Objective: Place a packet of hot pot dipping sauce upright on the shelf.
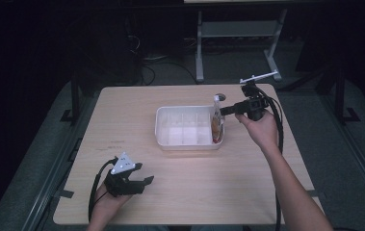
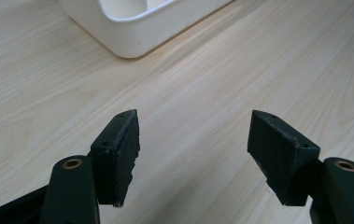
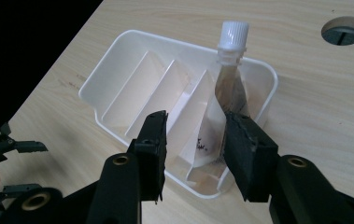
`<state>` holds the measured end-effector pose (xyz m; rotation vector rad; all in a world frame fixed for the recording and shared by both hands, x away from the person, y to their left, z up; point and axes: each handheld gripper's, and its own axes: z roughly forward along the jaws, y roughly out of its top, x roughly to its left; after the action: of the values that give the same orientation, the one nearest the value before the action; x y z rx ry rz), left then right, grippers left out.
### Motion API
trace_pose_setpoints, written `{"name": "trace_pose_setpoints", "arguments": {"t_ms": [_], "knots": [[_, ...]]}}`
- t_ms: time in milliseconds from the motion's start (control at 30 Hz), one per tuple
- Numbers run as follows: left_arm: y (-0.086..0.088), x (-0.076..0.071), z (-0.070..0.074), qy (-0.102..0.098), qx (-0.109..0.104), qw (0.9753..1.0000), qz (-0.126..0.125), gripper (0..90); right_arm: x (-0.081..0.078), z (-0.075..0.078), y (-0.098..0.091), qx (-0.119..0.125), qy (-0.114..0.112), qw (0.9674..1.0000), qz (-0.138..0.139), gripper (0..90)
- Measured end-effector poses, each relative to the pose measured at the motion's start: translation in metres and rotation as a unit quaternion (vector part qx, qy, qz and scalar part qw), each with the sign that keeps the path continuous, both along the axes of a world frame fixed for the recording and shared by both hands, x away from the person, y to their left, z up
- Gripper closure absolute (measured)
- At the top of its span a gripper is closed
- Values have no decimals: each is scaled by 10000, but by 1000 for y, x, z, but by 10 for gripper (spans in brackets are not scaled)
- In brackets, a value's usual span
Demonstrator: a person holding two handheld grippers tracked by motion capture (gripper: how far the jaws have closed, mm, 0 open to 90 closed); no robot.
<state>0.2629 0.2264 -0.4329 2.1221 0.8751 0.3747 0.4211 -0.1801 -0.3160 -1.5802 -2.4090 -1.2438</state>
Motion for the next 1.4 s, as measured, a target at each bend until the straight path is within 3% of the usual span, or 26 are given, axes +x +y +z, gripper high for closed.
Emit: {"name": "trace_pose_setpoints", "arguments": {"t_ms": [1400], "knots": [[6,0,2,-45,-27,9999,99,338,-39,-19,-23,238,-52,9993,268,516]]}}
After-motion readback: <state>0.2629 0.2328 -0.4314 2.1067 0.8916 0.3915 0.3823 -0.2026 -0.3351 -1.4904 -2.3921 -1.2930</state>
